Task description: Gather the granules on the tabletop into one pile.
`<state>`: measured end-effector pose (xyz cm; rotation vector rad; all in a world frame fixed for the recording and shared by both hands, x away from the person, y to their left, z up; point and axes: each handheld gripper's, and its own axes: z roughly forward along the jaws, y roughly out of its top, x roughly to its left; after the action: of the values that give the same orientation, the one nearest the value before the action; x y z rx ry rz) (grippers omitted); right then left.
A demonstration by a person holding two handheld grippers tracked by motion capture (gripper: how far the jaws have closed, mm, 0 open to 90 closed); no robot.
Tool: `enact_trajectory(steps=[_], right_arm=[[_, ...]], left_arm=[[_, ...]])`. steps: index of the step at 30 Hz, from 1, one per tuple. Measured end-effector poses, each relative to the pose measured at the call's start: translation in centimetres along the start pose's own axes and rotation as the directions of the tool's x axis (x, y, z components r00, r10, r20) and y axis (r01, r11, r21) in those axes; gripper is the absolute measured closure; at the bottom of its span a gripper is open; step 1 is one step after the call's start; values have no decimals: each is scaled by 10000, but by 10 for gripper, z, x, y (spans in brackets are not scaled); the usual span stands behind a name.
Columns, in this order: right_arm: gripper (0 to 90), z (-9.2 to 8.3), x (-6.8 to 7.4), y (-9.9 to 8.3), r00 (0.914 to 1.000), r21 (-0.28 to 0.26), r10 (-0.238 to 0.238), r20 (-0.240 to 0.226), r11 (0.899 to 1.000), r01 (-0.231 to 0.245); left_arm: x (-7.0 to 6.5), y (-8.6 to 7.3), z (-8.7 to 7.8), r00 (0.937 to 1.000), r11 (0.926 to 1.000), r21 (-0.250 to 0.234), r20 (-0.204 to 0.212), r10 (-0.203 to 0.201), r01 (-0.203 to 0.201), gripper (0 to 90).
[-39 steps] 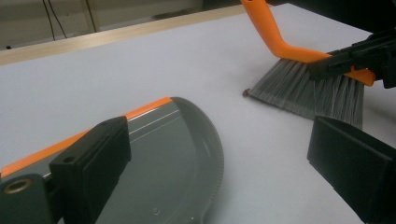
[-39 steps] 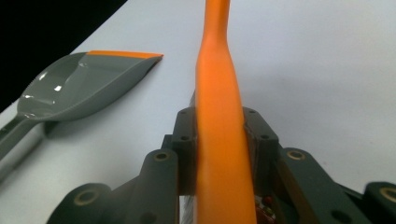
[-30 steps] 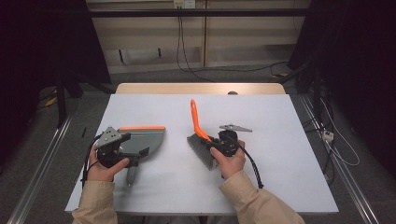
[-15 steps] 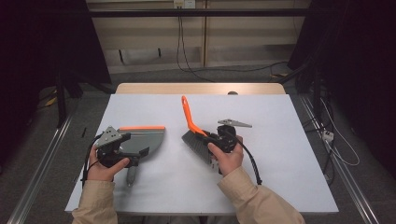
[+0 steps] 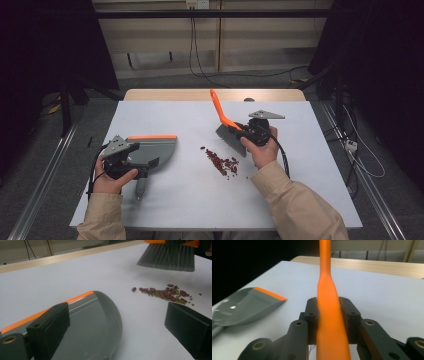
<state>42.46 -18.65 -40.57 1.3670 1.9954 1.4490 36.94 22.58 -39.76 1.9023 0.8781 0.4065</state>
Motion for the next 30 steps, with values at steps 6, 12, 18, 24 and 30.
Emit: enact_trajectory(steps=[6, 12, 18, 24, 30], right_arm=[[710, 8, -24, -8, 9985, 117, -433, 347, 9990, 430], [707, 14, -26, -17, 9911, 652, -1293, 309, 9898, 1271], [692, 11, -22, -15, 9869, 1374, -1593, 241, 9784, 1546], [640, 10, -23, -6, 9839, 1949, -1742, 395, 9671, 1634], [704, 9, -26, 2, 9798, 2699, -1984, 236, 9450, 1849]], left_arm=[[-1, -1, 3, 10000, 9999, 67, 30, -74, 74, 60], [0, -1, 2, 10000, 10000, 48, -1, -48, 48, 60], [-1, -1, 2, 10000, 10000, 61, 47, -41, 40, 60], [-2, -1, 3, 10000, 10000, 61, 82, -26, 25, 59], [-1, -1, 3, 10000, 9999, 140, 54, -4, 3, 59]])
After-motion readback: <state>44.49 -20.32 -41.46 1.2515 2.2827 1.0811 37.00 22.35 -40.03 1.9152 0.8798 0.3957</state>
